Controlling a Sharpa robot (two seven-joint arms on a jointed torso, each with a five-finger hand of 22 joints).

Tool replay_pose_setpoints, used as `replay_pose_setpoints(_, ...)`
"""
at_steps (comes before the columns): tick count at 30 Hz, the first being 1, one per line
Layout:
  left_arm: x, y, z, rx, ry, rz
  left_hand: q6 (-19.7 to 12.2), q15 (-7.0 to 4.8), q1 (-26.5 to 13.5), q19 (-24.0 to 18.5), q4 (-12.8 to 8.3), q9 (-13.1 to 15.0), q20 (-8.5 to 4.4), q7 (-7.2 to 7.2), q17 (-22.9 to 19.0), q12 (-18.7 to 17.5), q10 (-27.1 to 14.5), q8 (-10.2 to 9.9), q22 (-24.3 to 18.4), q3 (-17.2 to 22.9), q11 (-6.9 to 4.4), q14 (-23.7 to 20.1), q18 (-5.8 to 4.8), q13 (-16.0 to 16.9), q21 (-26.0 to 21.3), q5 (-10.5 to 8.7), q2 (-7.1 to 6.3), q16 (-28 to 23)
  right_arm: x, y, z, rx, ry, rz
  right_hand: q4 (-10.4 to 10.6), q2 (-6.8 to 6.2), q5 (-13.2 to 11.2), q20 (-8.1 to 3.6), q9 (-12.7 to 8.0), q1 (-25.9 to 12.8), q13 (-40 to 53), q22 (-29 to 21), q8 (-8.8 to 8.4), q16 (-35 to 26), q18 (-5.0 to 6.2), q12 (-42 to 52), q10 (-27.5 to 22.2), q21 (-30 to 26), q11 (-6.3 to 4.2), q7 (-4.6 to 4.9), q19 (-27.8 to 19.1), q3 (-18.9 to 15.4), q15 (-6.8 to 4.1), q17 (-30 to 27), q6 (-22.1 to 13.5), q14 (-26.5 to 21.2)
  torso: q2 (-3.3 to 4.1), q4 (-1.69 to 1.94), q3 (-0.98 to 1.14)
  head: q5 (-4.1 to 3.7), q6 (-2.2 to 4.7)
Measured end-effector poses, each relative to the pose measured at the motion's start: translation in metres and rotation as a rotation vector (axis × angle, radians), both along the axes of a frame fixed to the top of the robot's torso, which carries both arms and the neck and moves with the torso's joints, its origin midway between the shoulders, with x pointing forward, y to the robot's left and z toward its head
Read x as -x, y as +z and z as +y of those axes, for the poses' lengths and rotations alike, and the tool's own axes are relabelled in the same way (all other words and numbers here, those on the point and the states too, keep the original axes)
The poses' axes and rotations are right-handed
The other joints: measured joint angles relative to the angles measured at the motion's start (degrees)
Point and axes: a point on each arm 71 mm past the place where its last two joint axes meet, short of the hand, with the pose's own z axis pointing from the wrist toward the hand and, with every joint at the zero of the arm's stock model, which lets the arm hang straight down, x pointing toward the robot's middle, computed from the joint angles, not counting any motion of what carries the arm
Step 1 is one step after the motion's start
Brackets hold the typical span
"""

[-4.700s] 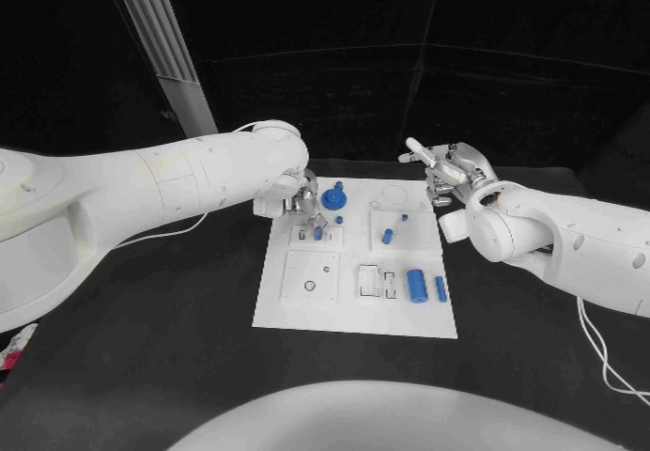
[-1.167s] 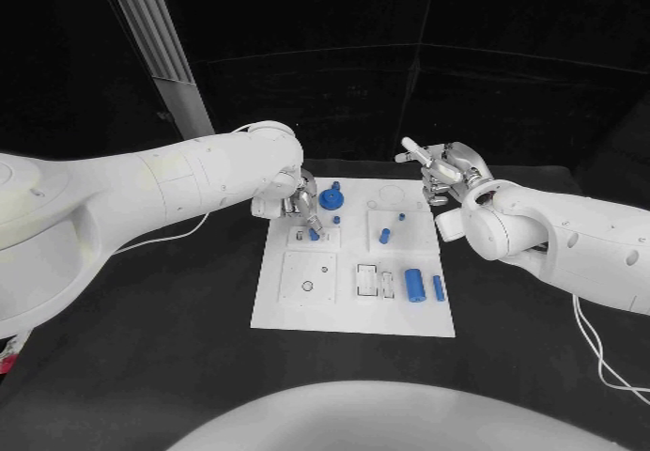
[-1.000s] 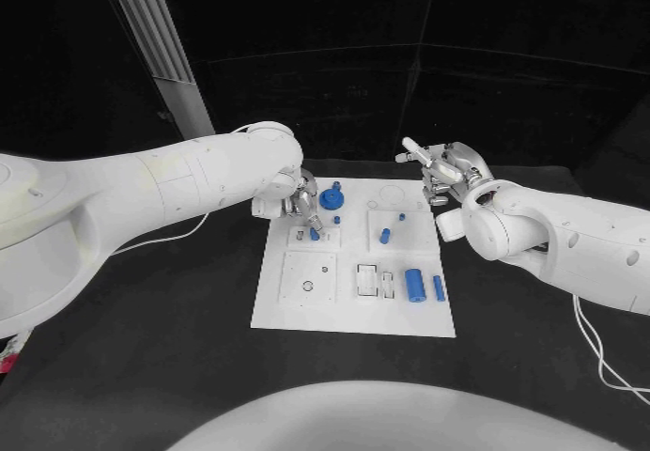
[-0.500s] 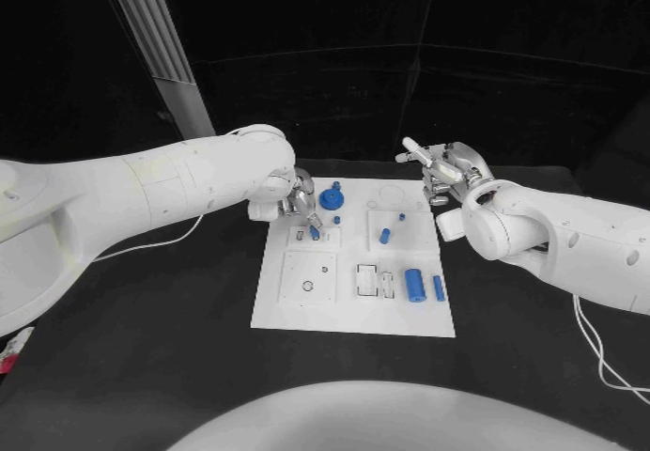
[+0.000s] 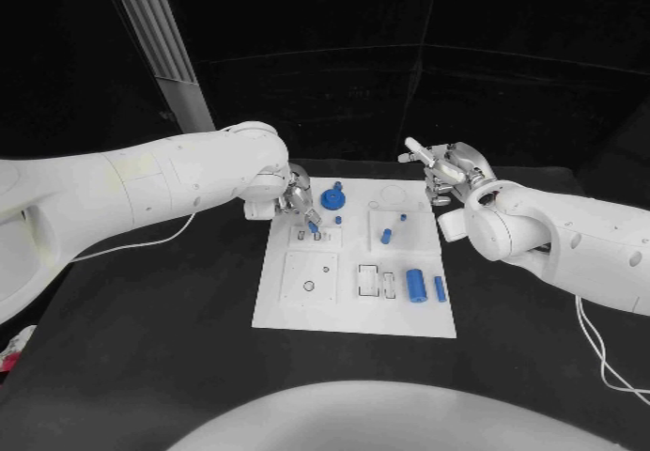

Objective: Assemble the parts on the task board

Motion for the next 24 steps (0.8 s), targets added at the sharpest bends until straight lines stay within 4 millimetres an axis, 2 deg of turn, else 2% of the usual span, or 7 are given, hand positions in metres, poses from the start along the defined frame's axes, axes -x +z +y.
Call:
replay_pose_setpoints(2, 0.001, 0.000, 0.000, 0.005, 0.005, 0.000, 0.0, 0.00, -0.5, 0.0, 0.2, 0.1, 0.00, 0.00, 0.0, 0.0, 0.0, 0.0, 0.0, 0.6, 0.00, 0.0, -0.01, 0.0, 0.0, -0.01, 0.46, 0.0, 0.000, 0.000, 0.000, 0.000, 0.000, 0.000, 0.0, 0.00, 0.0, 0.00, 0.0, 0.0, 0.0, 0.0, 0.00, 0.0, 0.00, 0.0, 0.0, 0.0, 0.00, 0.00, 0.0, 0.0, 0.00, 0.0, 0.0, 0.0, 0.02, -0.01, 0.00, 0.01, 0.00)
replay_pose_setpoints(10, 0.005, 0.001, 0.004, 0.020, 0.028, -0.002, 0.0, 0.00, -0.7, 0.0, 0.2, 0.2, 0.00, 0.01, 0.0, 0.0, 0.0, 0.0, 0.0, 0.8, 0.00, 0.0, 0.00, 0.0, 0.0, -0.21, 0.20, 0.0, 0.000, 0.000, 0.000, 0.000, -0.001, 0.000, 0.0, 0.00, 0.0, 0.00, 0.0, 0.0, 0.0, 0.0, 0.00, 0.0, 0.00, 0.0, 0.0, 0.0, 0.00, 0.00, 0.0, 0.0, 0.00, 0.0, 0.0, 0.0, 0.06, -0.06, 0.00, 0.09, 0.00)
replay_pose_setpoints(14, 0.007, 0.002, 0.006, 0.025, 0.042, -0.007, 0.0, 0.00, -1.8, -0.2, 1.0, 0.3, -0.20, 0.01, 0.0, 0.0, 0.0, 0.0, 0.0, 1.6, 0.00, 0.0, -0.01, 0.0, 0.0, -0.23, 0.32, 0.0, 0.000, 0.000, -0.001, 0.001, -0.001, 0.000, 0.0, 0.00, 0.0, 0.00, 0.0, 0.0, 0.0, 0.0, 0.00, 0.0, 0.00, 0.0, 0.0, 0.0, 0.00, 0.00, 0.0, 0.0, 0.00, 0.0, 0.0, 0.0, 0.06, -0.07, 0.01, 0.09, 0.00)
replay_pose_setpoints(20, 0.009, 0.002, 0.008, 0.025, 0.059, -0.012, 0.0, 0.01, -2.4, -0.2, 1.3, 0.5, -0.20, 0.01, 0.0, 0.0, 0.0, 0.0, 0.0, 2.2, 0.00, 0.0, -0.01, 0.0, 0.0, -0.23, 0.15, 0.0, 0.000, 0.000, -0.001, 0.001, -0.001, 0.001, 0.0, 0.00, 0.0, 0.00, 0.0, 0.0, 0.0, 0.0, 0.00, 0.0, 0.00, 0.0, 0.0, 0.0, 0.00, 0.00, 0.0, 0.0, 0.00, 0.0, 0.0, 0.0, 0.06, -0.07, 0.01, 0.18, 0.00)
replay_pose_setpoints(24, 0.012, 0.002, 0.008, 0.024, 0.064, -0.013, 0.0, 0.01, -3.1, -0.2, 1.4, 0.5, -0.20, 0.00, 0.0, 0.0, 0.0, 0.0, 0.0, 2.5, 0.00, 0.0, -0.01, 0.0, 0.0, -0.46, -0.52, 0.0, 0.000, 0.000, -0.001, 0.001, -0.002, 0.001, 0.0, 0.00, 0.0, 0.00, 0.0, 0.0, 0.0, 0.0, 0.00, 0.0, 0.00, 0.0, 0.0, 0.0, 0.00, 0.00, 0.0, 0.0, 0.00, 0.0, 0.0, 0.0, 0.07, -0.07, 0.00, 0.21, 0.00)
